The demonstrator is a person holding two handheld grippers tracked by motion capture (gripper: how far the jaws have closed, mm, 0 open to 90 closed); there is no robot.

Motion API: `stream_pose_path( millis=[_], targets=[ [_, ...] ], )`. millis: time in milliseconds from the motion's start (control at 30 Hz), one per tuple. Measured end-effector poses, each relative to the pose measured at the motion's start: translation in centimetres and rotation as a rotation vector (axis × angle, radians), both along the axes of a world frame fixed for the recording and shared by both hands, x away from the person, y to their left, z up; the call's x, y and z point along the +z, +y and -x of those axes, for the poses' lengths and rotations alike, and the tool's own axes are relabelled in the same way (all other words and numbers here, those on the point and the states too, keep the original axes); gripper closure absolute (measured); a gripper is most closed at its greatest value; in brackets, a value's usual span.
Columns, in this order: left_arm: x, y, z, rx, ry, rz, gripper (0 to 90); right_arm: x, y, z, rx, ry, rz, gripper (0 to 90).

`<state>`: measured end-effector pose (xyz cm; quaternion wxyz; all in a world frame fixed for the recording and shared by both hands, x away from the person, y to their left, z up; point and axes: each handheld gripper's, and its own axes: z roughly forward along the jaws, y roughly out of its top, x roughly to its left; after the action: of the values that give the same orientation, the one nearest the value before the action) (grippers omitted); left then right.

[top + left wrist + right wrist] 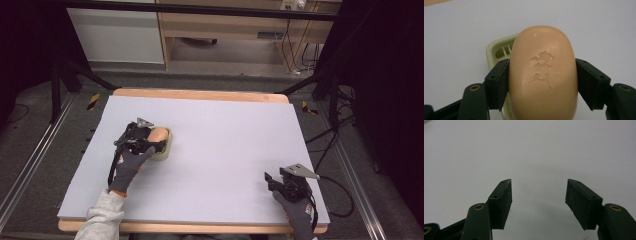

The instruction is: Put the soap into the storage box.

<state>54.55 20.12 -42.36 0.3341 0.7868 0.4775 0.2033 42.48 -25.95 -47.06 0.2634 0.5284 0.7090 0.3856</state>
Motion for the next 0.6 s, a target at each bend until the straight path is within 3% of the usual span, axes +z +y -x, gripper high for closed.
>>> stream_pose_path(
  millis=[600],
  targets=[
    [-1.2,0.0,-1.1,0.009,0.026,-0.021,31.7,0.0,0.0,-0.1,0.000,0.001,0.000,38.2]
  ],
)
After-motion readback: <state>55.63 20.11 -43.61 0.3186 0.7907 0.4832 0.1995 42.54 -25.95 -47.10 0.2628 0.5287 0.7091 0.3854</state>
